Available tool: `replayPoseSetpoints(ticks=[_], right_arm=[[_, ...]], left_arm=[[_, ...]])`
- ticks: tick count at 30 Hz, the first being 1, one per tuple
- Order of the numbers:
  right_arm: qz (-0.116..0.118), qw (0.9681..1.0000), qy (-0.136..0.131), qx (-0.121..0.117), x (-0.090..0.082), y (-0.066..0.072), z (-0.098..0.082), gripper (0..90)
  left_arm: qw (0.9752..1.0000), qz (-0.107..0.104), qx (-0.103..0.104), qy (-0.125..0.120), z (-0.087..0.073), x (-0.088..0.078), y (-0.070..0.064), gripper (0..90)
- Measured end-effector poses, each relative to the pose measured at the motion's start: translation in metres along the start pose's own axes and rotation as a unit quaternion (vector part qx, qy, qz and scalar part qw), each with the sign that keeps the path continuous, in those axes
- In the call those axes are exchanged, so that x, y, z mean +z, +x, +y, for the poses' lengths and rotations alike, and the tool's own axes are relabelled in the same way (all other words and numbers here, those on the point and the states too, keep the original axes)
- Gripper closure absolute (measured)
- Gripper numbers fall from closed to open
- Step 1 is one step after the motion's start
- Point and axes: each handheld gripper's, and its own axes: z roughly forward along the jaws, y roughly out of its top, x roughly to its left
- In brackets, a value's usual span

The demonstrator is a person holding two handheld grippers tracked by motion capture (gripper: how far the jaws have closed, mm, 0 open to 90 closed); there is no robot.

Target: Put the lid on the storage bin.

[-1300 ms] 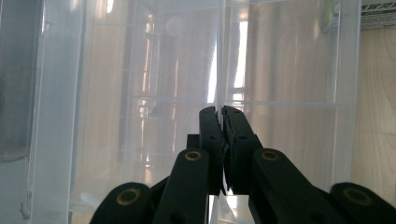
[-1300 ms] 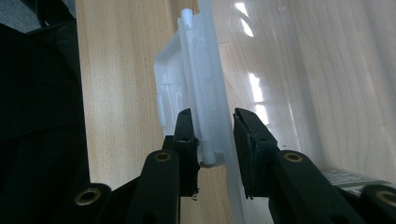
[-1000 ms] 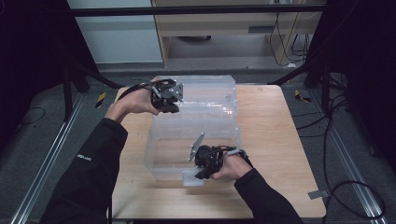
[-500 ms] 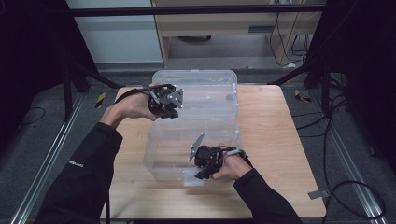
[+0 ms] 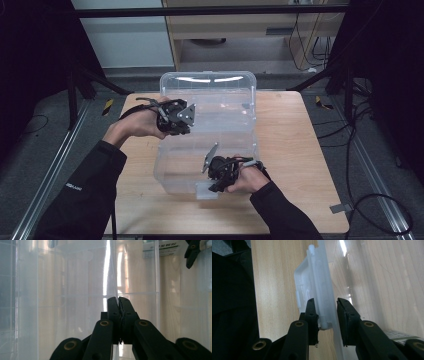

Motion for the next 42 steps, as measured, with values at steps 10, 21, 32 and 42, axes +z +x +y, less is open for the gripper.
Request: replayPoseSetpoints(ticks=[10, 21, 32, 42], right_arm=[[-0.002, 1.0, -0.007, 0.001, 0.0, 0.0, -0.001, 71.4], [-0.003, 1.0, -0.009, 0.002, 0.0, 0.001, -0.002, 71.1], [-0.002, 0.9999, -0.012, 0.006, 0.0, 0.001, -0.002, 70.9], [-0.005, 0.9999, -0.014, 0.006, 0.0, 0.002, -0.003, 70.4]], left_arm=[[1.0, 0.001, 0.001, -0.001, -0.001, -0.002, -0.013, 88.1], [1.0, 0.001, 0.003, 0.003, 0.0, -0.002, -0.023, 87.8], [1.0, -0.006, 0.003, 0.001, -0.002, -0.002, -0.028, 87.6], [0.9999, -0.013, 0.002, 0.0, -0.002, -0.001, -0.034, 87.6]])
